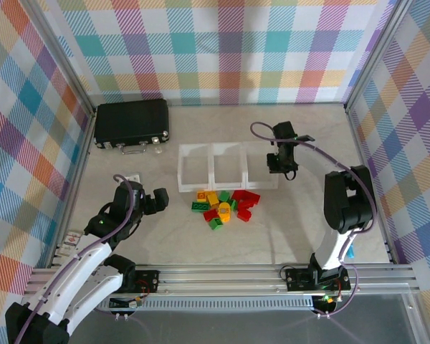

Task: Sort the legos into containers by color
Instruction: Move the container to the center of the table.

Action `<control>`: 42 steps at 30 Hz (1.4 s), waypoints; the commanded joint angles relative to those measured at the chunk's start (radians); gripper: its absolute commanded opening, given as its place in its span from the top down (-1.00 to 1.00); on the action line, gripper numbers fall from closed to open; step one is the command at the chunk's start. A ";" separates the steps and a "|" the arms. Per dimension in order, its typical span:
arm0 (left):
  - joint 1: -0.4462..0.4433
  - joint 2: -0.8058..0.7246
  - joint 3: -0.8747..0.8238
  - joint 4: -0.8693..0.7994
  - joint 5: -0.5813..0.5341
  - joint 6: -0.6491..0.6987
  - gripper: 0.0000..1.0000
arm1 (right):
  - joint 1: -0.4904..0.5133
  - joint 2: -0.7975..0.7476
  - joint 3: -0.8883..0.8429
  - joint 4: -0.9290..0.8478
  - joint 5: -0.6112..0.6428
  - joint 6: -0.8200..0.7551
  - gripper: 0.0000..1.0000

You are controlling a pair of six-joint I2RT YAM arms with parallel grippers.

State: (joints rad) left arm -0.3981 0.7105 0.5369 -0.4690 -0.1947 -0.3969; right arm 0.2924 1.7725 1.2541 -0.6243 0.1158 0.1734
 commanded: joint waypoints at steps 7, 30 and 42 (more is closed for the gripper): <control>-0.010 -0.017 -0.025 0.024 0.003 -0.019 -0.99 | 0.060 -0.061 -0.055 -0.015 -0.050 0.125 0.70; -0.010 -0.018 -0.018 0.010 0.007 -0.021 -1.00 | 0.060 0.121 0.177 -0.049 0.080 0.111 0.34; -0.010 -0.022 -0.012 -0.006 0.008 -0.018 -0.99 | 0.060 -0.074 0.103 -0.098 0.113 0.158 -0.39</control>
State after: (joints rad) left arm -0.3985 0.7082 0.5259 -0.4660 -0.1917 -0.4042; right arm 0.3485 1.7847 1.3739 -0.6781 0.2138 0.3149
